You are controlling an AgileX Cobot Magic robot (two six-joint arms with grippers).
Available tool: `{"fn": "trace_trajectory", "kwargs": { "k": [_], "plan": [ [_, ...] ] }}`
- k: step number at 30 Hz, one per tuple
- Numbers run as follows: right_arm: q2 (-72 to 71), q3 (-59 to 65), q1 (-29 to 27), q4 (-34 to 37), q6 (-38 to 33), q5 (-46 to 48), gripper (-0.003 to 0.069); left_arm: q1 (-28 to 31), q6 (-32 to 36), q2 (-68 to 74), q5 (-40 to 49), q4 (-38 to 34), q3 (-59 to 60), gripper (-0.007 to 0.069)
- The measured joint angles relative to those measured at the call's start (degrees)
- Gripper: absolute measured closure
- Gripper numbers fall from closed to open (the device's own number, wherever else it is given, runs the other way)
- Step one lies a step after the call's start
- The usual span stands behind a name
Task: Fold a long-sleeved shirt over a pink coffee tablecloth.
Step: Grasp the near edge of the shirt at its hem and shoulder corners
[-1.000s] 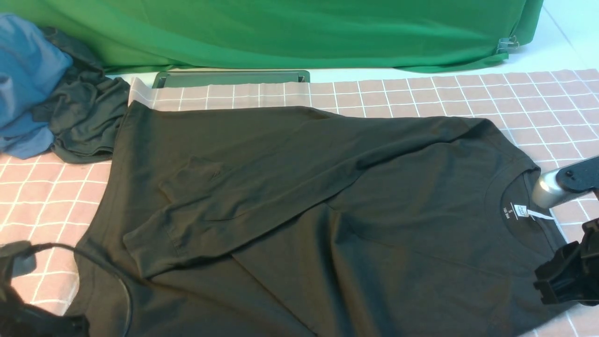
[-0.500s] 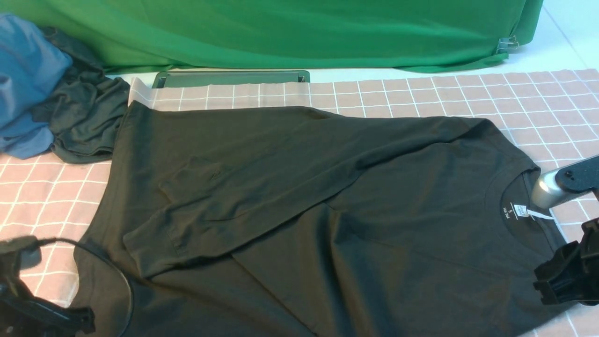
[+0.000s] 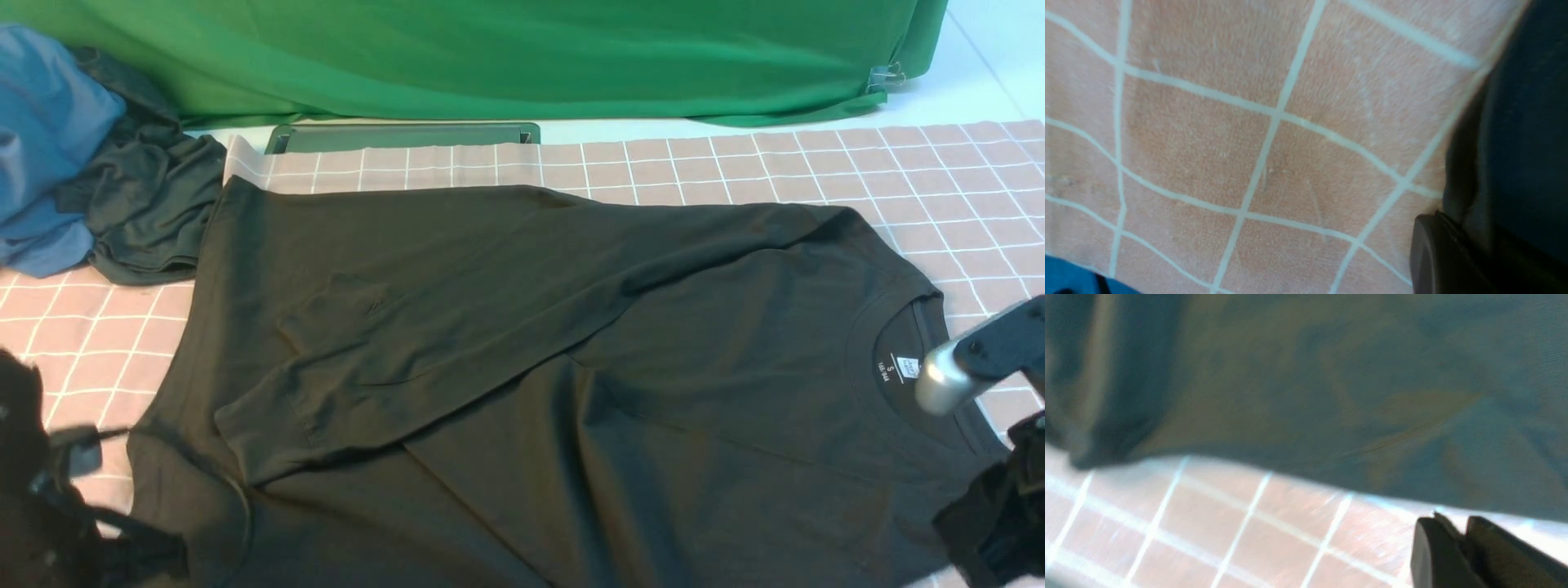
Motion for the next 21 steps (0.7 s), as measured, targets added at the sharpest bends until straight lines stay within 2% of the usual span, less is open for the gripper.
{"fn": "trace_trajectory", "kwargs": {
  "k": [2, 3, 6, 7, 8, 10, 14, 17, 21],
  "plan": [
    [0.0, 0.0, 0.0, 3.4, -4.1, 0.6, 0.0489, 0.0, 0.0, -1.4, 2.3, 0.0, -2.0, 0.0593],
    [0.0, 0.0, 0.0, 7.0, -8.3, 0.8, 0.0450, 0.0, 0.0, -3.6, 4.3, 0.0, -4.2, 0.0593],
    [0.0, 0.0, 0.0, 11.9, -15.0, 0.6, 0.0346, 0.0, -0.1, -7.9, 8.3, -0.1, -6.9, 0.0593],
    [0.0, 0.0, 0.0, 12.3, -15.3, 0.6, 0.0337, 0.0, -0.1, -8.2, 8.5, -0.1, -7.0, 0.0593],
    [0.1, 0.0, 0.0, 13.3, -17.9, 0.5, 0.0269, 0.0, -0.3, -9.8, 10.0, -0.2, -7.4, 0.0593],
    [0.9, 0.0, 0.3, 13.9, -20.6, 0.0, 0.0190, 0.0, -0.4, -11.9, 12.0, -0.5, -7.5, 0.0593],
    [4.3, 0.0, 3.5, 13.8, -22.1, -1.3, 0.0141, 0.0, -0.4, -13.5, 12.9, -0.7, -7.5, 0.0593],
    [7.4, 0.0, 6.9, 13.1, -22.4, -2.9, 0.0134, 0.0, -0.5, -14.3, 12.9, -0.7, -7.5, 0.0593],
    [13.8, 0.0, 15.4, 7.4, -20.7, -8.3, 0.0130, 0.0, -0.5, -15.0, 13.2, -0.9, -7.5, 0.0593]
  ]
}}
